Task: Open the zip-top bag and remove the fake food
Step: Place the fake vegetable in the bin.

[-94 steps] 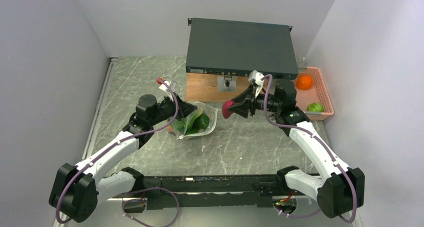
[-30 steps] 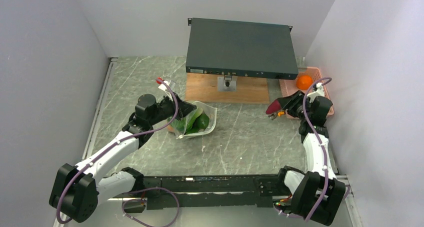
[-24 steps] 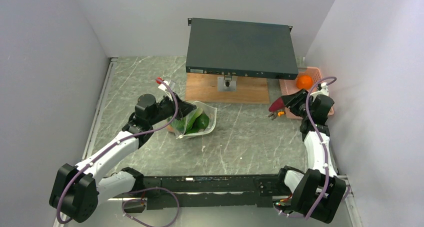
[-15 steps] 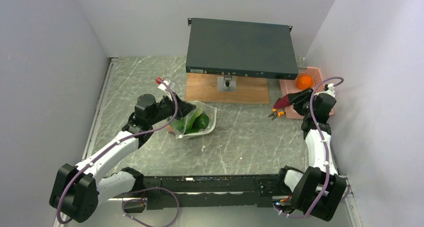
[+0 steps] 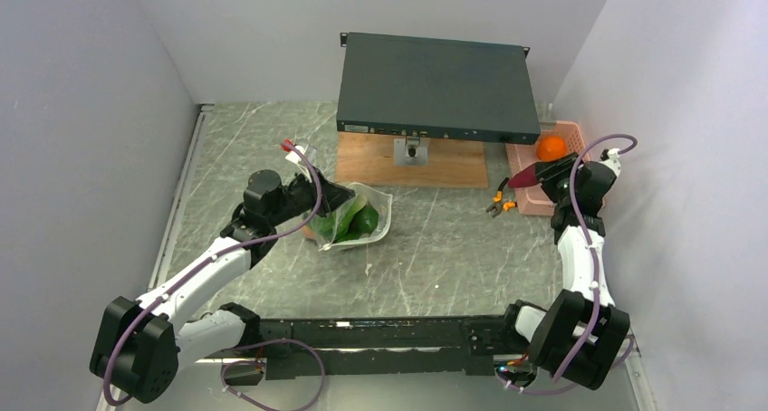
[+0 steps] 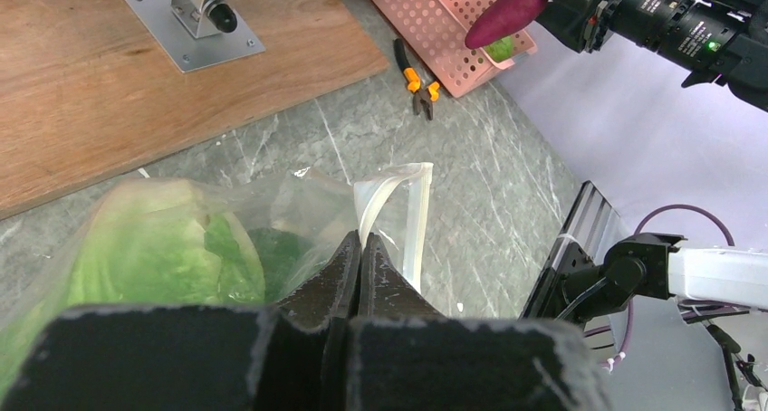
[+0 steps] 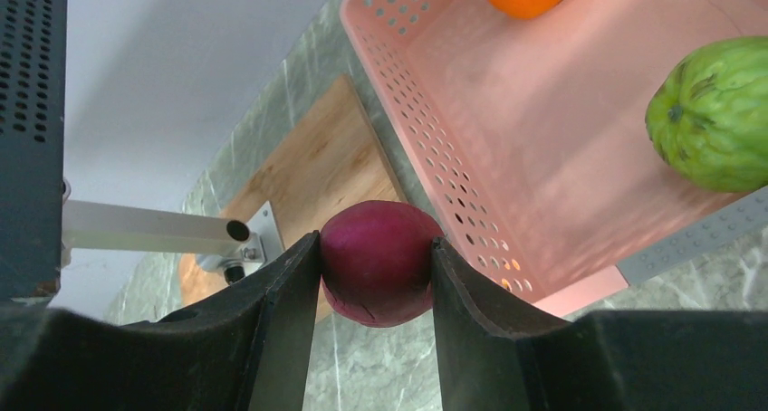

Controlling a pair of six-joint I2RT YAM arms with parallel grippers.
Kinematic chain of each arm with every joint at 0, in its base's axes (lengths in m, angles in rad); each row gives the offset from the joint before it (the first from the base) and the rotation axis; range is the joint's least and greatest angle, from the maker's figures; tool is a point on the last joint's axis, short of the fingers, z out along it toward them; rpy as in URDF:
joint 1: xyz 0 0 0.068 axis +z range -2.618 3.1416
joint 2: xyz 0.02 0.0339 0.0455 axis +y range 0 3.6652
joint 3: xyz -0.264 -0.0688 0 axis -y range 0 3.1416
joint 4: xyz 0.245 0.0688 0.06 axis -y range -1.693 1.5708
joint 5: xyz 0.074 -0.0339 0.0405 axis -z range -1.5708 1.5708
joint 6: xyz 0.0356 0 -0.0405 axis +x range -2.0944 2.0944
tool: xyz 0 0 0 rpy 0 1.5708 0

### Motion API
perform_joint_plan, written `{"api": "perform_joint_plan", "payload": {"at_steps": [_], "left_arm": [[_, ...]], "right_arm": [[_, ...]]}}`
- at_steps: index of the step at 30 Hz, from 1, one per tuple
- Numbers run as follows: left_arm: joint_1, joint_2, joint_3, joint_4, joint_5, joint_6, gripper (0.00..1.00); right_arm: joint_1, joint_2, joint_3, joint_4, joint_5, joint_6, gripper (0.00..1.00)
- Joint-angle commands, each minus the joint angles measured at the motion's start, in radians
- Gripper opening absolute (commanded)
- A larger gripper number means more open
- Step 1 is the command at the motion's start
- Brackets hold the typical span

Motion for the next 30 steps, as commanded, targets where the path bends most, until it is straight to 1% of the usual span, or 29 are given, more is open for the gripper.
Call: {"api": "perform_joint_plan", "payload": {"at_steps": [1, 22, 30], "left_arm": [[0.007, -0.009, 0.005, 0.035, 0.015, 0.009, 0.0], [0.009, -0.015, 0.002, 0.038, 0.019, 0.008, 0.0], [0.009, -0.019, -0.003, 0.036, 0.015, 0.009, 0.0]], "right_arm": [[-0.012, 0.009, 0.06, 0.064, 0.032, 0.016, 0.0], [-0.026, 0.034, 0.067, 0.132, 0.167, -0.035, 0.0], [-0.029, 0.045, 0.062, 0.139, 0.196, -0.069, 0.0]]}}
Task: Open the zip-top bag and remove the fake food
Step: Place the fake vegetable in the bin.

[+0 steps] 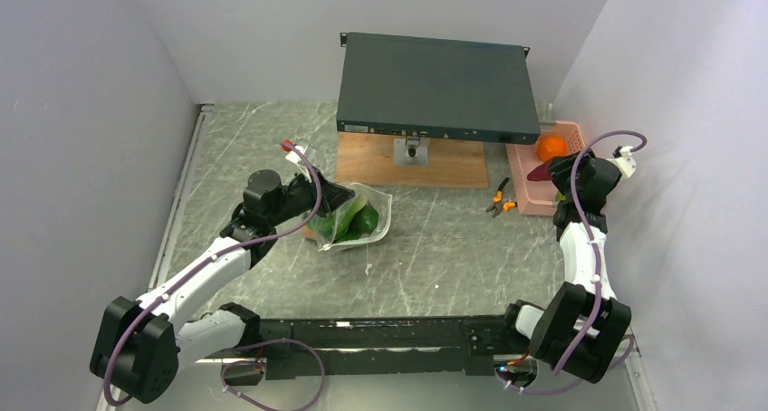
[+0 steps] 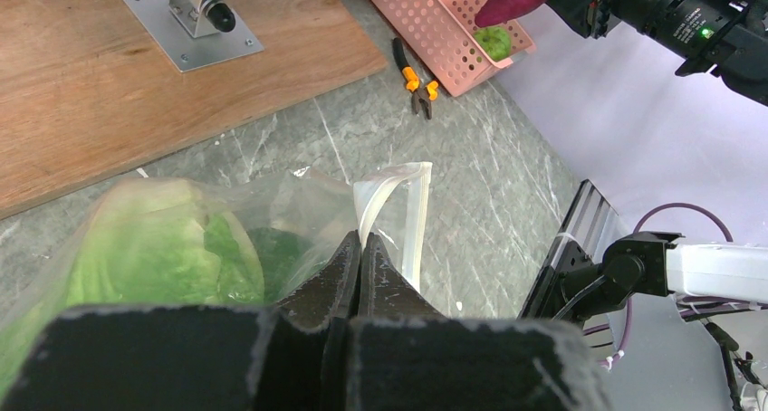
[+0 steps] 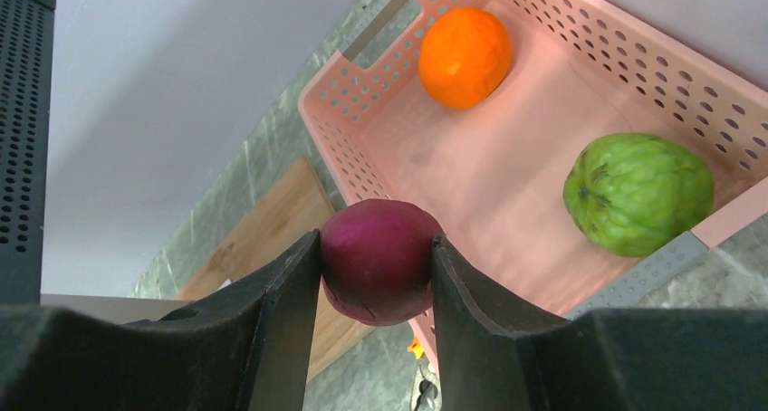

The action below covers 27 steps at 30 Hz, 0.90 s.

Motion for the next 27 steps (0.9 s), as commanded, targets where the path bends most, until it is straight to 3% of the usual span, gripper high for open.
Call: {"api": "perform_joint_plan", "payload": {"at_steps": [1, 19, 27], "left_arm": [[0.006, -0.018, -0.003, 0.036, 0.009, 0.008, 0.0], [0.008, -0.012, 0.005, 0.033, 0.012, 0.008, 0.0], [0.007, -0.011, 0.009, 0.031, 0.013, 0.01, 0.0]], "right_arm": [[-0.007, 0.008, 0.035, 0.048, 0.046, -0.037, 0.0], [-0.006, 0.036, 0.006, 0.04, 0.047, -0.098, 0.04], [-0.006, 0.085, 0.033, 0.001, 0.013, -0.126, 0.22]]}}
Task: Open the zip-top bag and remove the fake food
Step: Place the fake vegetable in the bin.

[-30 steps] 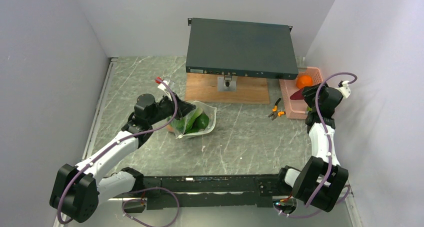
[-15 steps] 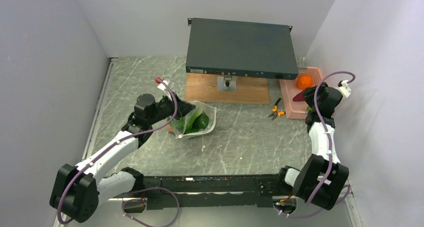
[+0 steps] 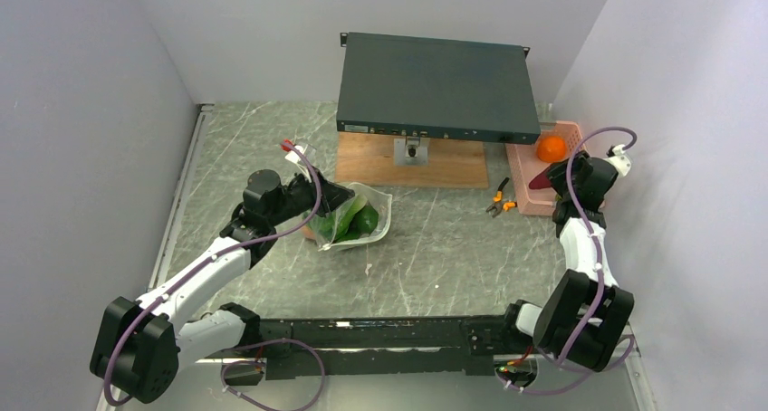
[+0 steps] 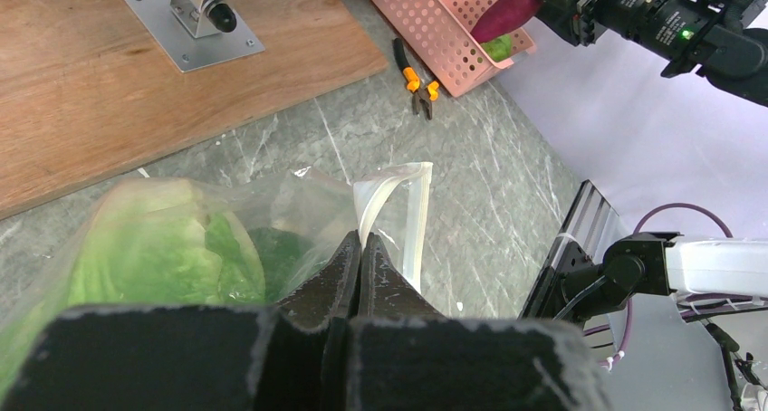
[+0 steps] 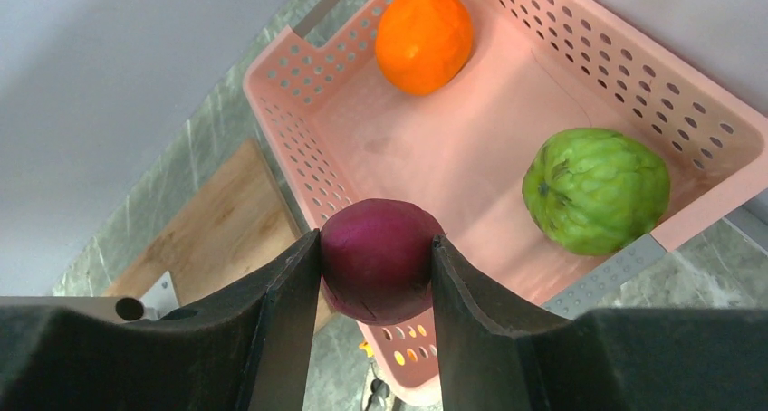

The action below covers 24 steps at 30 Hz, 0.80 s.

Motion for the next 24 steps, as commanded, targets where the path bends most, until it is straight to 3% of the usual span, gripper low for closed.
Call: {"api": "perform_joint_plan", "payload": {"at_steps": [1, 11, 16, 17, 24], "left_arm": [[0.005, -0.011, 0.011, 0.029, 0.013, 0.011, 0.0], [0.006, -0.016, 0.009, 0.024, 0.008, 0.013, 0.0], [0.006, -0.016, 0.01, 0.022, 0.008, 0.012, 0.0], [0.006, -0.016, 0.01, 0.022, 0.008, 0.013, 0.0], [0.006, -0.014, 0.007, 0.026, 0.009, 0.011, 0.0]], "right_arm": [[-0.006, 0.036, 0.037, 0.001, -0.029, -0.035, 0.25], [-0.005, 0.087, 0.06, 0.004, -0.093, -0.081, 0.52], [-0.005, 0.108, 0.083, -0.012, -0.144, -0.119, 0.83], [-0.006, 0.113, 0.088, -0.017, -0.145, -0.125, 0.96], [-0.005, 0.109, 0.105, -0.034, -0.158, -0.179, 1.0]]}}
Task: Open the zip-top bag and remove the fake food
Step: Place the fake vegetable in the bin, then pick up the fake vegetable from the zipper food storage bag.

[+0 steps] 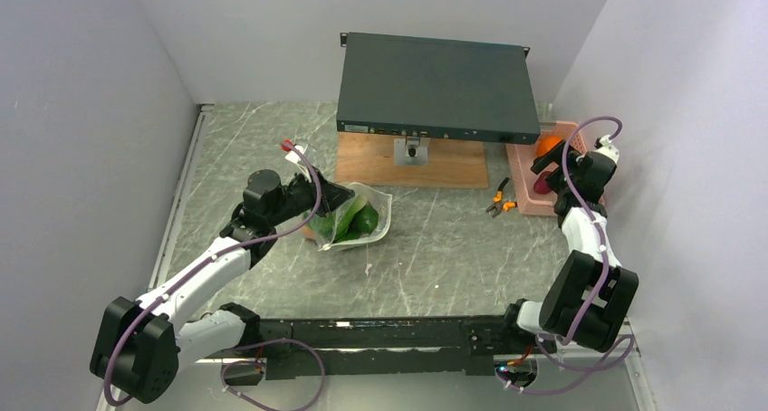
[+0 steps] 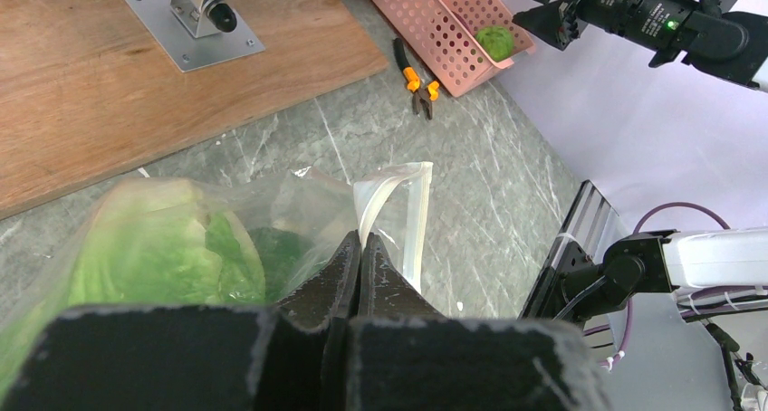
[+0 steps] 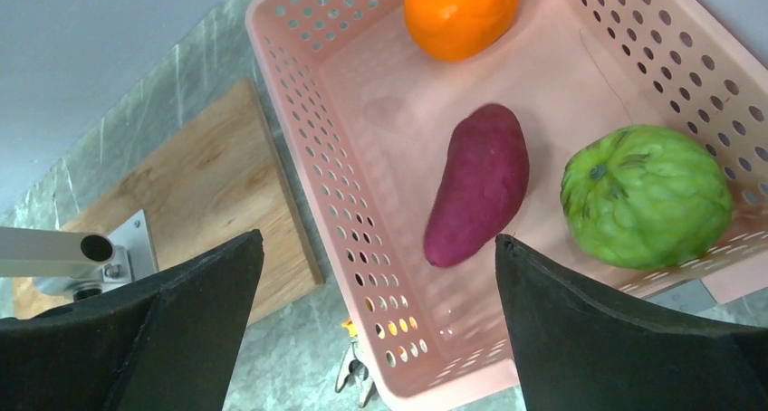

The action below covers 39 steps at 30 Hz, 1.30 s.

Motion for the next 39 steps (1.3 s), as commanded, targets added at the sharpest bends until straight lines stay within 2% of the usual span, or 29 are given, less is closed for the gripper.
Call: {"api": "perform_joint_plan", "payload": {"at_steps": [1, 9, 13, 21, 27, 31, 36, 39], "left_arm": [[0.007, -0.014, 0.006, 0.028, 0.007, 0.01, 0.0], [0.009, -0.01, 0.003, 0.034, 0.011, 0.007, 0.0], [0.009, -0.009, 0.006, 0.034, 0.013, 0.007, 0.0], [0.01, -0.015, 0.0, 0.039, 0.017, 0.008, 0.0], [0.011, -0.02, 0.0, 0.035, 0.023, 0.01, 0.0], [0.011, -0.027, 0.001, 0.025, 0.024, 0.013, 0.0], [0.011, -0.035, 0.007, 0.008, 0.025, 0.018, 0.0], [0.012, -0.042, 0.008, -0.004, 0.028, 0.022, 0.0]], "right_arm": [[-0.006, -0.008, 0.056, -0.021, -0.03, -0.068, 1.0], [-0.006, -0.085, 0.038, -0.068, -0.17, -0.169, 1.0], [-0.006, -0.139, 0.027, -0.155, -0.291, -0.243, 1.0], [-0.006, -0.243, 0.005, -0.29, -0.644, -0.464, 1.0], [0.011, -0.251, 0.015, -0.432, -0.854, -0.645, 1.0], [0.098, -0.256, 0.037, -0.571, -0.958, -0.848, 1.0], [0.313, -0.297, 0.039, -0.736, -0.971, -1.175, 0.99], [0.453, -0.325, 0.03, -0.753, -0.935, -1.293, 0.99]]}}
